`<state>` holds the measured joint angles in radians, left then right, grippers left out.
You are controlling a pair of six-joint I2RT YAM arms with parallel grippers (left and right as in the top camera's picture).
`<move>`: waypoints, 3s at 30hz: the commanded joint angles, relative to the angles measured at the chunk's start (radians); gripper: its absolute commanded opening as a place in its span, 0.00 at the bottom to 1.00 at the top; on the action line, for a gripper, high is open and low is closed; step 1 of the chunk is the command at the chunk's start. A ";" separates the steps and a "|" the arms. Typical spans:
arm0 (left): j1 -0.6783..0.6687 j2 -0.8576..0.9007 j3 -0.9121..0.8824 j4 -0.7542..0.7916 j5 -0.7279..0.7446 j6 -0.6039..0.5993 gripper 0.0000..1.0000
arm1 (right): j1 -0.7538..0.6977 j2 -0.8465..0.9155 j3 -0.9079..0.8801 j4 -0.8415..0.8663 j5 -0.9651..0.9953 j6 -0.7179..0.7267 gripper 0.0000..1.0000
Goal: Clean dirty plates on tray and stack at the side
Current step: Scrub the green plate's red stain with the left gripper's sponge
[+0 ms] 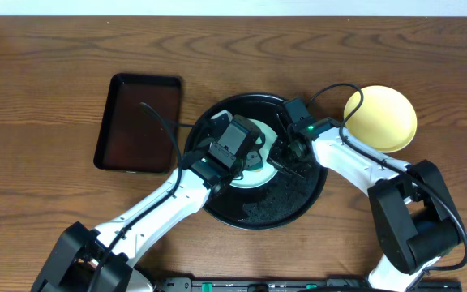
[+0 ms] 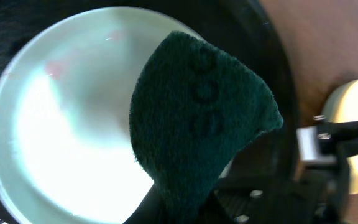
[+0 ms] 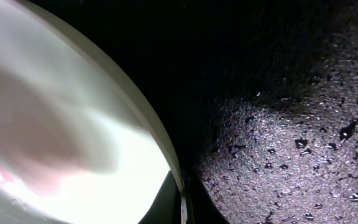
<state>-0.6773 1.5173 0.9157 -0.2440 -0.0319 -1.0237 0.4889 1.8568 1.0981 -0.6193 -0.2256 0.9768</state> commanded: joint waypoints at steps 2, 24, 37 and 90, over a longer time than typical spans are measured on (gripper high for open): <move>-0.010 0.027 -0.011 0.043 -0.001 0.009 0.08 | 0.017 0.020 0.013 0.002 0.014 0.017 0.01; 0.026 0.200 -0.011 0.055 -0.169 0.010 0.08 | 0.020 0.020 0.013 -0.005 0.018 -0.010 0.01; 0.168 0.200 -0.011 0.070 -0.009 0.084 0.08 | 0.020 0.020 0.013 -0.021 0.018 -0.032 0.02; 0.273 0.276 -0.003 -0.072 -0.151 0.162 0.08 | 0.020 0.020 0.013 -0.059 0.072 -0.074 0.01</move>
<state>-0.4549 1.7908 0.9596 -0.2451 0.1146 -0.8867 0.5053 1.8580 1.1110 -0.6521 -0.1951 0.9253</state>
